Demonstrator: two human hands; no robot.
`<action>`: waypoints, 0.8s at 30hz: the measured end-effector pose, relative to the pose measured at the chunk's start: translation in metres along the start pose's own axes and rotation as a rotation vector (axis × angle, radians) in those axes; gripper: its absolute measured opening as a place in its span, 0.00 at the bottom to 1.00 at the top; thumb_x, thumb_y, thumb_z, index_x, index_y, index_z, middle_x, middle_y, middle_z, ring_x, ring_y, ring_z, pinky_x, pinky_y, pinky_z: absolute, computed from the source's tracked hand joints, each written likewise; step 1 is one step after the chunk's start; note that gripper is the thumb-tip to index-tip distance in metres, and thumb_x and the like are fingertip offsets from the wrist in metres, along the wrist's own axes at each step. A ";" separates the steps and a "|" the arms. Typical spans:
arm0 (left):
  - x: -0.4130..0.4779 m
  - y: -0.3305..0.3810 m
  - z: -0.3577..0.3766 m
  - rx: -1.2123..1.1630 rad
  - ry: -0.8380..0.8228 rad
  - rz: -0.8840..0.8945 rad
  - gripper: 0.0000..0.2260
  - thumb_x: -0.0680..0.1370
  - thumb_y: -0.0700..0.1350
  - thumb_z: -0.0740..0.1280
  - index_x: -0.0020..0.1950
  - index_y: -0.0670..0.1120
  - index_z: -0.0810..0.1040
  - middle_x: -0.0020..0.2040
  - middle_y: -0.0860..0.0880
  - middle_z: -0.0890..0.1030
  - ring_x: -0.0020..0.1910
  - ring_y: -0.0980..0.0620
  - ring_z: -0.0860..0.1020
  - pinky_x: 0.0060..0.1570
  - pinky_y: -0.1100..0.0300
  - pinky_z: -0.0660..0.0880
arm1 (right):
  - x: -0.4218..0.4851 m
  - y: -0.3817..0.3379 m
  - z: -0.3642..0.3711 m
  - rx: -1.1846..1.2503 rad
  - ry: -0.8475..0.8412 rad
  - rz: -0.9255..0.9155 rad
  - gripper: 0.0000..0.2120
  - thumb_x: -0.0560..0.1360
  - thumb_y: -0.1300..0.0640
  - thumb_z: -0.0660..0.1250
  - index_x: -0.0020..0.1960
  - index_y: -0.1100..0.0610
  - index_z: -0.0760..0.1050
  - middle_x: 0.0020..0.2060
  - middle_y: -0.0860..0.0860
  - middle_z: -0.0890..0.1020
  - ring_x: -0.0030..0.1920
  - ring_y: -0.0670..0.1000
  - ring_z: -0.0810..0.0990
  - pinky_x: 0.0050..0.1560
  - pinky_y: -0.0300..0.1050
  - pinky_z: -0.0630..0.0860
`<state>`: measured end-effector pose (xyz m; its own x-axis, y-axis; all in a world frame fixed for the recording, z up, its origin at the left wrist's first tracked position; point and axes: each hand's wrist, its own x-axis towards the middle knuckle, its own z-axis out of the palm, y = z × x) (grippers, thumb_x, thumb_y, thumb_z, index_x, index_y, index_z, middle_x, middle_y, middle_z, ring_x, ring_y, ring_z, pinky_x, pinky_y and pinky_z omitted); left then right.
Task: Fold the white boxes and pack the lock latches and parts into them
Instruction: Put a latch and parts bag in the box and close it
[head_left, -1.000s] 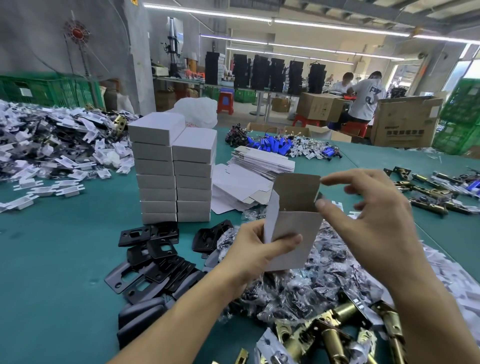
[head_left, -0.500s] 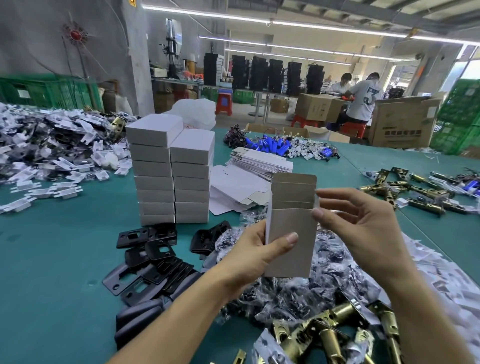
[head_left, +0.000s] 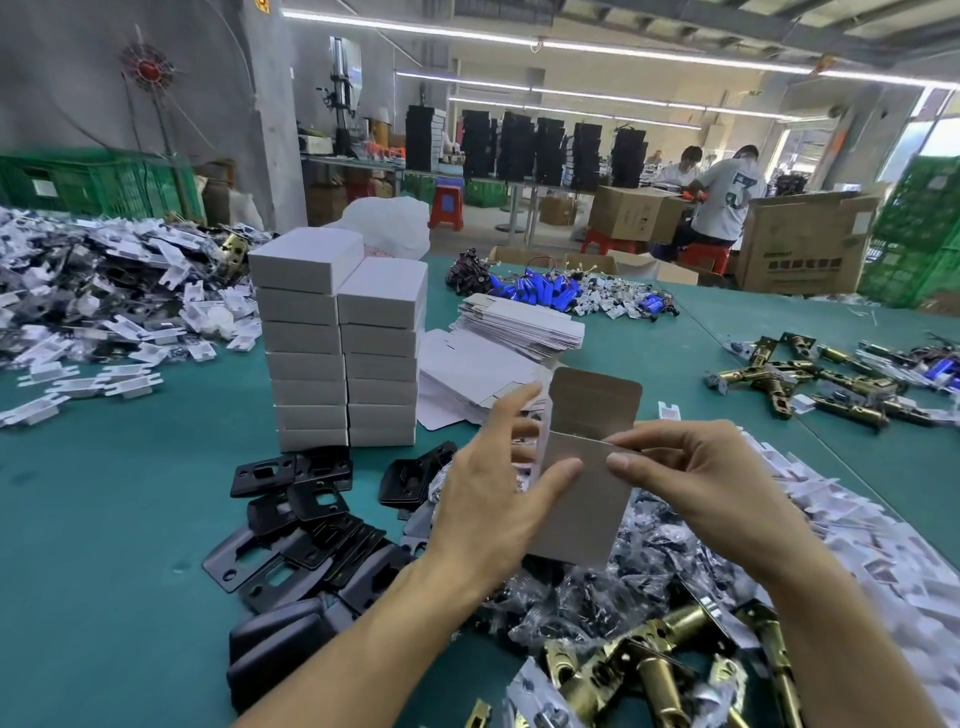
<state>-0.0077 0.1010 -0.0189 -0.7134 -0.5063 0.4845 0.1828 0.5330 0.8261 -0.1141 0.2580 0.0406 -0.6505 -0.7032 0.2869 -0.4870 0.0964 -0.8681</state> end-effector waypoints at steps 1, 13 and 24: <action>0.001 0.000 -0.001 -0.028 0.045 0.031 0.24 0.75 0.55 0.74 0.67 0.64 0.68 0.57 0.59 0.80 0.51 0.64 0.80 0.48 0.63 0.81 | 0.000 0.000 0.000 -0.003 -0.001 0.010 0.07 0.71 0.65 0.74 0.45 0.54 0.84 0.39 0.47 0.87 0.41 0.45 0.85 0.41 0.34 0.79; 0.002 0.002 0.000 -0.115 -0.063 0.024 0.04 0.79 0.51 0.70 0.48 0.61 0.77 0.49 0.53 0.81 0.48 0.54 0.82 0.41 0.58 0.82 | 0.001 -0.006 -0.002 -0.089 -0.070 -0.046 0.09 0.69 0.52 0.74 0.48 0.53 0.86 0.44 0.45 0.85 0.47 0.44 0.84 0.45 0.36 0.78; 0.001 0.001 -0.001 -0.238 -0.074 -0.018 0.08 0.78 0.56 0.68 0.57 0.61 0.77 0.54 0.59 0.83 0.50 0.57 0.83 0.49 0.53 0.83 | 0.005 -0.009 0.009 0.114 0.161 -0.151 0.07 0.67 0.49 0.73 0.41 0.52 0.81 0.39 0.53 0.85 0.40 0.48 0.83 0.45 0.39 0.79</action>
<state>-0.0071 0.1008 -0.0171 -0.7641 -0.4585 0.4538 0.3173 0.3452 0.8832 -0.1079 0.2469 0.0460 -0.6642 -0.5811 0.4703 -0.5234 -0.0877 -0.8476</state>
